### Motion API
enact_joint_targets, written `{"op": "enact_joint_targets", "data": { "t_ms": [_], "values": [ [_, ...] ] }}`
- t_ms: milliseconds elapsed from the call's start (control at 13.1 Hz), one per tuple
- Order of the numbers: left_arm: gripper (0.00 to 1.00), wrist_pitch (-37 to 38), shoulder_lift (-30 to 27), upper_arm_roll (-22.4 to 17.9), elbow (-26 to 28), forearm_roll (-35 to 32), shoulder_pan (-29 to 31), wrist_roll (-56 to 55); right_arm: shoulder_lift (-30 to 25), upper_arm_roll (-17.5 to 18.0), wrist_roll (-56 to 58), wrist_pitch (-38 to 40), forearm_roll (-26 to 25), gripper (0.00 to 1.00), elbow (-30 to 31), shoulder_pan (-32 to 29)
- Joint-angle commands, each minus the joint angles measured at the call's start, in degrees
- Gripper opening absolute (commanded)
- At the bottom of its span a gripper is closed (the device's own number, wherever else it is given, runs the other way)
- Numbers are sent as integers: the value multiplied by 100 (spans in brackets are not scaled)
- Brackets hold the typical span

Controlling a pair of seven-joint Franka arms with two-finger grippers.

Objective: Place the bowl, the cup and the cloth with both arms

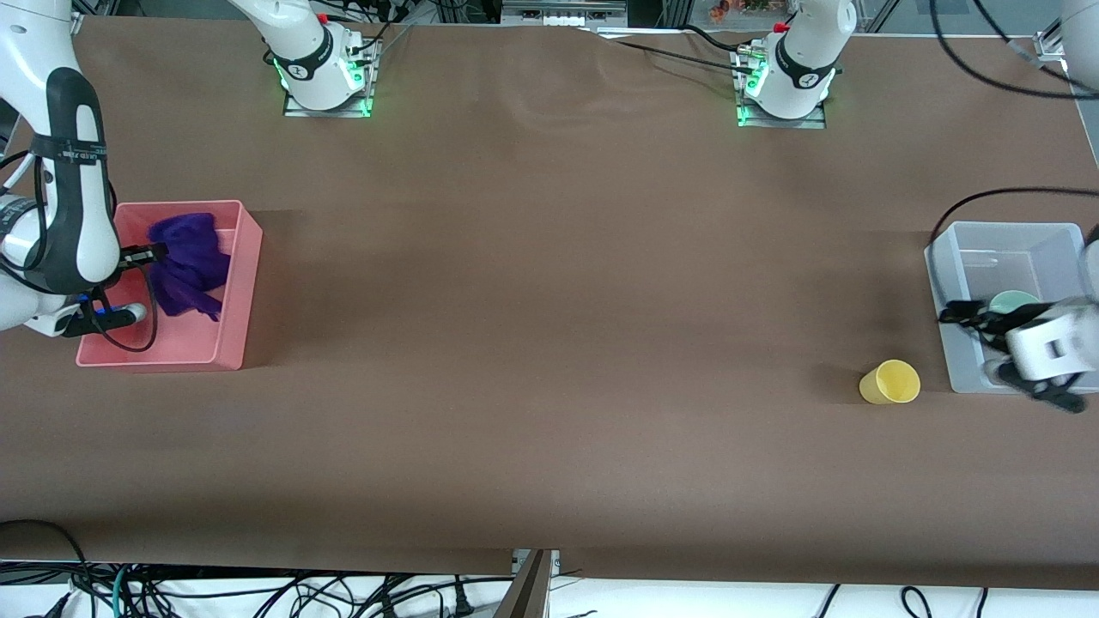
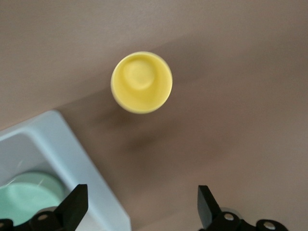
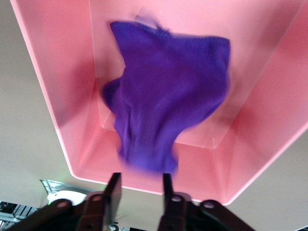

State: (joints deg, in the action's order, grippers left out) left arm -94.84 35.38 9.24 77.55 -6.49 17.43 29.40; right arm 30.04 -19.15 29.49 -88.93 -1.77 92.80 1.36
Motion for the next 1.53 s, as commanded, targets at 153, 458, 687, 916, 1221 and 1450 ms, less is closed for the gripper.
{"op": "enact_joint_targets", "data": {
  "t_ms": [153, 458, 687, 916, 1221, 1450],
  "values": [
    [87, -1762, 119, -27, 885, 77, 59, -171, -840, 400, -22, 673, -25, 100, -778, 5],
    [80, -2554, 337, -27, 797, 77, 77, -171, -1473, 1227, 5, 1220, -376, 100, -1598, 14],
    [38, -2838, 610, -27, 779, 103, 85, -197, -2159, 1273, -48, 1020, -342, 100, -1589, 14],
    [0, -2829, 672, -27, 806, 279, 112, -277, -2310, 1387, -48, 868, -358, 100, -1554, 14],
    [0, -2349, 428, -36, 719, 271, 234, -181, -2520, 1632, -1240, 1271, -289, 100, -1457, 14],
    [0, -848, -170, -80, 280, 165, 472, 117, -2591, 1651, -1226, 1721, -236, 100, -1440, 14]
  ]
}}
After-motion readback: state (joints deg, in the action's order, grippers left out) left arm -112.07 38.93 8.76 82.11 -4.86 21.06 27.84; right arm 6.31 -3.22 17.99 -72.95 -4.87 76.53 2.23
